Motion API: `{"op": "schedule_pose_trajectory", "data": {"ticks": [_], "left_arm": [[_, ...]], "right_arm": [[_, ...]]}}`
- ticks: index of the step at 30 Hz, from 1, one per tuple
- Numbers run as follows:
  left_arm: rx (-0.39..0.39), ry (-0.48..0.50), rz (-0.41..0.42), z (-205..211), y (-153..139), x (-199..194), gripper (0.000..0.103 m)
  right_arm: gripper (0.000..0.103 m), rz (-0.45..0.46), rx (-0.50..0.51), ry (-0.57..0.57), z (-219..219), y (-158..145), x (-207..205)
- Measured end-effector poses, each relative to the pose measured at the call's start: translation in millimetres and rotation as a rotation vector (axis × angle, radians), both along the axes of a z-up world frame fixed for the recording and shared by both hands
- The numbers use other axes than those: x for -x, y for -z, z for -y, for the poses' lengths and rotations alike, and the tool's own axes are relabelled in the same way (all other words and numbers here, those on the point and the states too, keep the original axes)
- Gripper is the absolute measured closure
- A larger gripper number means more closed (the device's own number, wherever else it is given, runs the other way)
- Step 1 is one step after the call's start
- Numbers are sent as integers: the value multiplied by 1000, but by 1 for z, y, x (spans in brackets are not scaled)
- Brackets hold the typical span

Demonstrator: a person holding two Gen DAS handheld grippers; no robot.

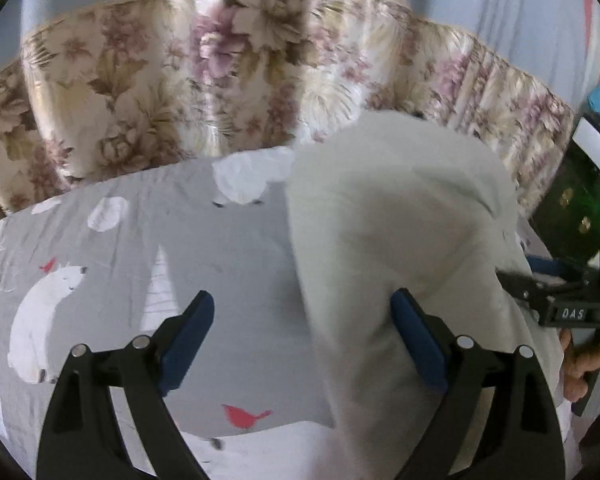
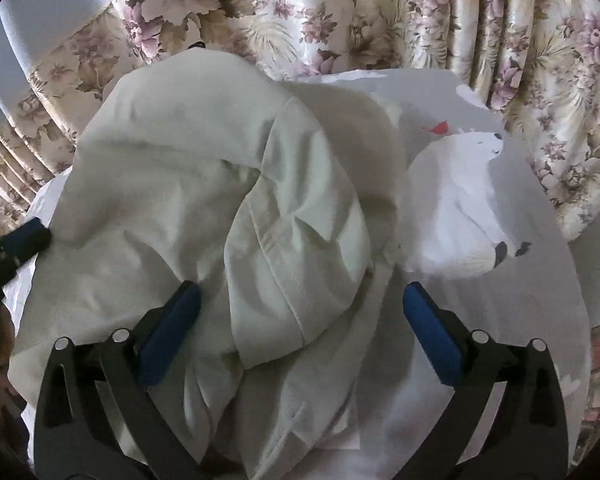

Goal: Fold large clothes

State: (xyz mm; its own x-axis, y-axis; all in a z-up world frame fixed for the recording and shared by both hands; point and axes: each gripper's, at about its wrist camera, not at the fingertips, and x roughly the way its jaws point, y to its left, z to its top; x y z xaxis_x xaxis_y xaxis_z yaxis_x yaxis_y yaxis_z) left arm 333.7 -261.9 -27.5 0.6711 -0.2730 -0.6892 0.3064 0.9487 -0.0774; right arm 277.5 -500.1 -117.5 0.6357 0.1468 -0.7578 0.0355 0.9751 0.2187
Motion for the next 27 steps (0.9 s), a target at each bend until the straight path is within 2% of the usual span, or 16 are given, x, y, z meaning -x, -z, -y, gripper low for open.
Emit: {"op": "schedule_pose_trajectory", "data": {"ticks": [3, 5, 8, 9, 10, 12, 13, 16, 18, 20, 22, 23, 24, 26, 27], "left_arm": [[-18, -96, 43, -21, -5, 2, 14], [8, -64, -32, -23, 6, -6, 14], [-18, -57, -18, -13, 10, -6, 14], [-14, -60, -26, -12, 11, -7, 13], [-9, -67, -33, -11, 11, -10, 13], [-22, -78, -32, -8, 15, -11, 12], [-32, -85, -21, -7, 15, -9, 11], [-47, -117, 2, -6, 13, -4, 12], [-32, -122, 24, -9, 5, 3, 13], [15, -82, 52, -13, -6, 13, 13], [68, -46, 19, -15, -6, 13, 12], [129, -10, -40, -14, -1, 9, 12], [146, -16, -55, -15, 1, 7, 11], [157, -44, -45, -14, 8, 3, 2], [175, -44, -69, -13, 15, -1, 1]], "right_arm": [[10, -5, -29, -33, -2, 2, -2], [16, -12, -59, -55, -4, 2, -4], [24, -23, -92, -78, -3, 4, -7], [31, -25, -117, -88, -2, 5, -7], [48, -22, -138, -103, -2, 4, -6], [62, -5, -157, -142, -8, 0, -3], [64, 0, -129, -144, -13, -2, -3], [64, -1, -126, -137, -13, -1, -3], [64, 3, -126, -136, -11, -1, -1], [64, 3, -114, -130, -14, -1, -1], [64, 0, -92, -126, -17, -2, -2], [64, 0, -82, -125, -19, -3, -2], [64, -1, -79, -125, -19, -3, -2], [64, -4, -87, -124, -17, -2, -3], [64, -5, -96, -122, -16, -2, -3]]}}
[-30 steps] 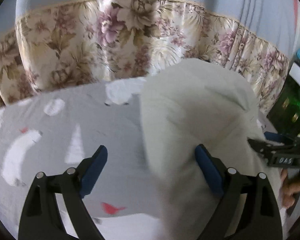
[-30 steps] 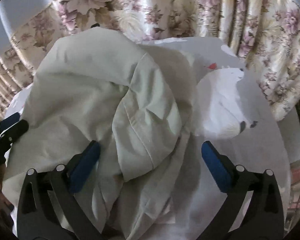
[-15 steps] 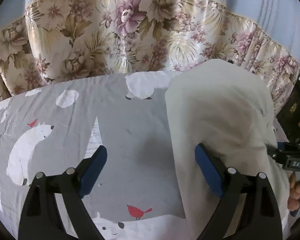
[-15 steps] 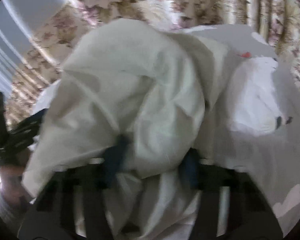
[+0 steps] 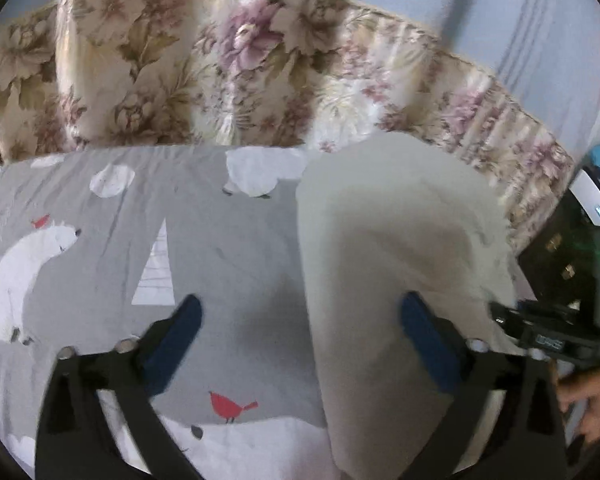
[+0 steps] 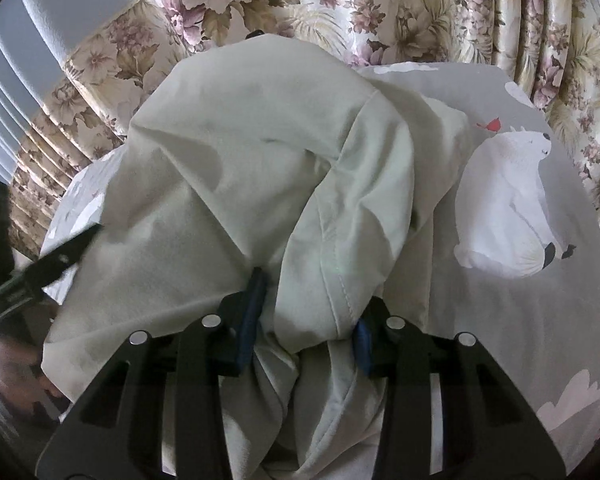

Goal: Fold large clothes

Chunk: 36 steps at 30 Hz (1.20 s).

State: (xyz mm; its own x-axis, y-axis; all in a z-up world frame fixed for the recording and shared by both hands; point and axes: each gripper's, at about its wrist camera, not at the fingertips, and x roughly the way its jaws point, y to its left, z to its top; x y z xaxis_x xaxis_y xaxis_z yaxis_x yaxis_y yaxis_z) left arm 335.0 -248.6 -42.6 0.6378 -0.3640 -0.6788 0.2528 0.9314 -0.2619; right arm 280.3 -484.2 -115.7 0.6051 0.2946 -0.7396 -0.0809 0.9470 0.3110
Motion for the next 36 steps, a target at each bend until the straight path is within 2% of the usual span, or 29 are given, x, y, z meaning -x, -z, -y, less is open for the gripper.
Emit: {"op": "schedule_pose_trajectory", "data": {"ticks": [3, 5, 6, 7, 10, 11, 13, 15, 16, 19, 22, 25, 26, 27, 28, 30, 31, 32, 33, 35, 36], "left_arm": [[128, 3, -90, -3, 16, -11, 1], [126, 32, -60, 4, 13, -8, 4], [134, 73, -53, 12, 13, -6, 26], [177, 103, -64, 18, 12, -6, 44], [166, 94, -60, 27, 5, -6, 63], [184, 99, -60, 26, 2, -6, 65], [185, 116, -44, 26, -4, -3, 71], [170, 140, -14, 26, -16, 1, 73], [176, 144, -4, 23, -22, 2, 74], [152, 136, 72, 2, -58, 13, 75], [41, 69, 155, -40, -101, 27, 74], [-100, -13, 162, -72, -109, 24, 68], [-149, -68, 130, -86, -98, 17, 66], [-230, -99, 115, -91, -82, 10, 60], [-344, -148, 96, -95, -54, 0, 57], [-486, -180, 75, -97, -7, -5, 51], [-506, -191, 126, -99, 1, 2, 44], [-536, -206, 192, -97, 5, 12, 43], [-538, -205, 200, -97, 5, 14, 43], [-508, -217, 201, -104, 6, 12, 35], [-503, -226, 204, -109, 8, 12, 25]], "right_arm": [[64, 1, -2, 1, 0, 1, 0], [64, -3, -7, 3, 2, 2, 0], [64, -3, -6, 6, 1, 2, 0], [66, -5, -8, 9, 1, 2, 0], [82, 11, -25, -7, -3, 0, 2], [84, 23, 3, -13, -9, -3, 4], [86, 46, 11, -15, -15, -10, 5], [87, 82, -64, -30, -17, -23, 7], [87, 103, -62, -56, -25, -32, 8], [87, 168, -42, -144, -64, -60, 11], [87, 215, -50, -205, -111, -78, 2], [86, 194, 51, -193, -158, -65, -24], [84, 167, 72, -179, -167, -53, -33], [83, 124, 116, -161, -181, -34, -45], [78, 94, 165, -175, -193, -18, -52], [70, 129, 271, -170, -210, 0, -52], [66, 142, 293, -162, -211, 4, -51], [57, 145, 290, -151, -207, 6, -52], [53, 145, 286, -131, -201, 8, -52], [42, 123, 256, -108, -187, 12, -53], [38, 124, 246, -94, -186, 12, -52]]}}
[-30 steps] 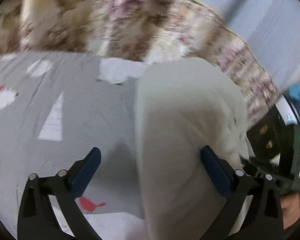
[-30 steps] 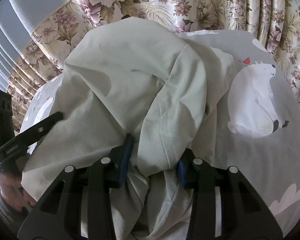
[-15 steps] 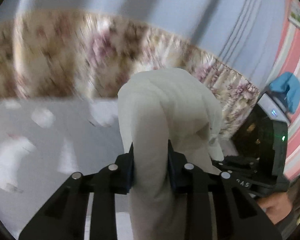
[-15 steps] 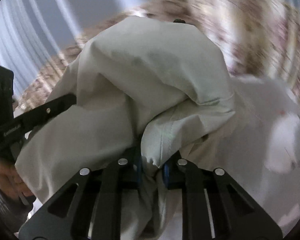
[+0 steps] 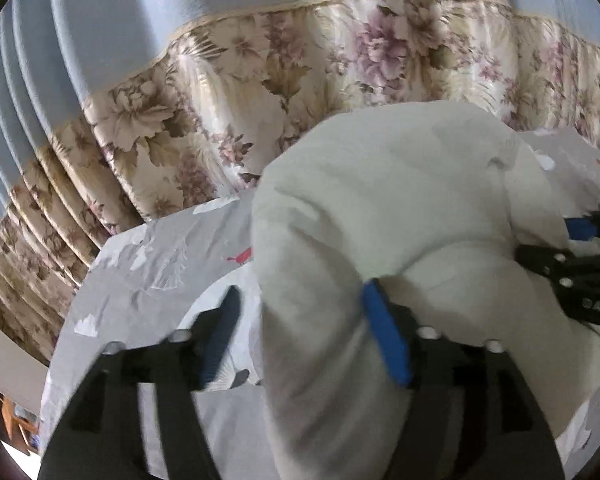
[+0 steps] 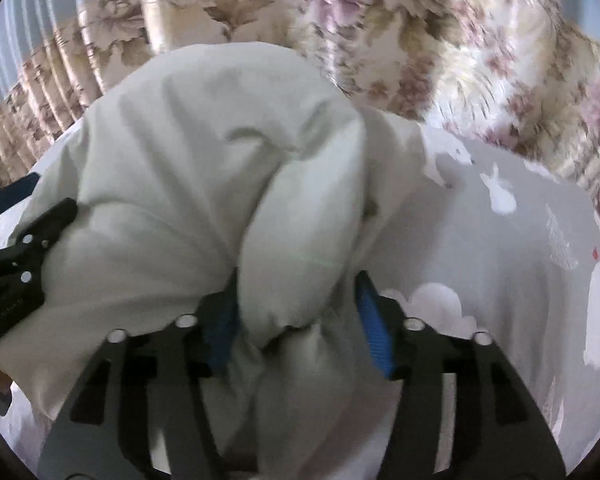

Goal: Fold large clothes

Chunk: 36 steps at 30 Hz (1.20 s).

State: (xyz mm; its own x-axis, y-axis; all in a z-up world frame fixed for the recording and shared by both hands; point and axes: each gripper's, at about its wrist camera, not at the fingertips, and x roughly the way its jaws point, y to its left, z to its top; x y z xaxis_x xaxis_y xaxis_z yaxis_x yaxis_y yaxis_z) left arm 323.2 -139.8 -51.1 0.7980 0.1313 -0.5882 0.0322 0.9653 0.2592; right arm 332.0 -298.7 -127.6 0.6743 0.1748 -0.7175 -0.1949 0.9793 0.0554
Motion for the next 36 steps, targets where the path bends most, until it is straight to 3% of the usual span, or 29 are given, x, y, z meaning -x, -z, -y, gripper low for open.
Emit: {"op": "schedule_pose_trajectory", "data": {"ticks": [1, 3, 7, 9, 13, 16, 19, 22, 25, 27, 36], "left_arm": [[3, -3, 6, -4, 1, 0, 22], [51, 5, 22, -11, -1, 6, 22], [211, 15, -18, -28, -27, 19, 23], [213, 19, -7, -33, -47, 44, 12], [167, -25, 82, -42, -72, 130, 3], [164, -58, 144, -48, -80, 190, 2], [185, -51, 169, -48, -77, 251, 2], [238, 3, 141, -44, -69, 277, 2], [274, -11, 128, -47, -66, 289, 2], [280, -15, 132, -53, -68, 291, 2], [307, -14, 155, -70, -73, 294, 2]], "right_arm": [[31, 13, -12, 22, 5, -4, 4], [26, 33, -61, 49, 11, -13, 13], [3, 163, -138, 75, 17, -56, 68], [3, 198, -125, 98, 13, -75, 103], [3, 210, -88, 207, 2, -100, 188], [3, 290, -71, 229, -9, -104, 259], [3, 339, -11, 208, -23, -94, 297], [3, 345, 55, 196, -34, -81, 315], [3, 336, 41, 207, -31, -77, 321], [3, 309, 33, 208, -22, -75, 320], [3, 343, 68, 305, -3, -78, 323]]}}
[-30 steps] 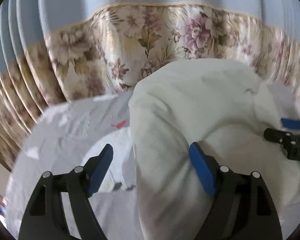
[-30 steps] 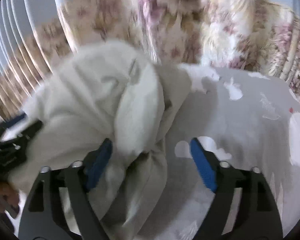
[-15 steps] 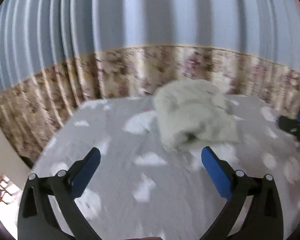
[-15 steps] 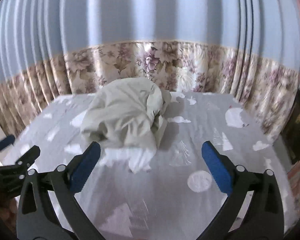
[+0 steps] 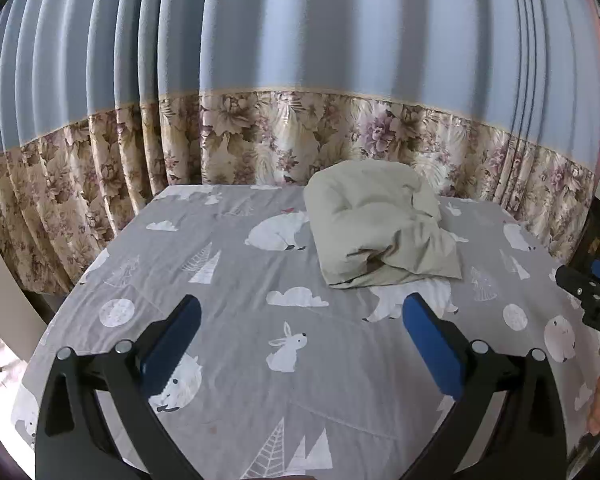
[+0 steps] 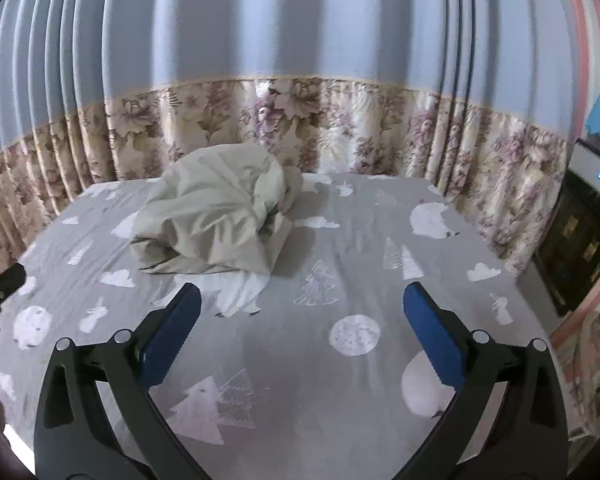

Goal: Fold large clothes

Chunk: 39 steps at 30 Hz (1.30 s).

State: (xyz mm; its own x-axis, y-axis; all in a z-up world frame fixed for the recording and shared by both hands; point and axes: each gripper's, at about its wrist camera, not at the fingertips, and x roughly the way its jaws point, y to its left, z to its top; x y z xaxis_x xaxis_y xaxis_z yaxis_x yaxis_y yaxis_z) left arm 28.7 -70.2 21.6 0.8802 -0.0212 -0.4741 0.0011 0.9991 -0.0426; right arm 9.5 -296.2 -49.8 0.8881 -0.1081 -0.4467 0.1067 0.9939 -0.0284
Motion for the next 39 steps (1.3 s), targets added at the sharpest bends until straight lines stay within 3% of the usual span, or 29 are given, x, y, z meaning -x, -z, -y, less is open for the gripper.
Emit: {"op": "schedule_pose_trajectory", "data": {"ticks": [5, 39], "left_arm": [[-48, -8, -3, 6, 2, -4, 2], [-61, 3, -30, 15, -2, -5, 2]], "right_arm": [[3, 5, -32, -5, 6, -2, 0], [3, 2, -40, -25, 7, -15, 2]]}}
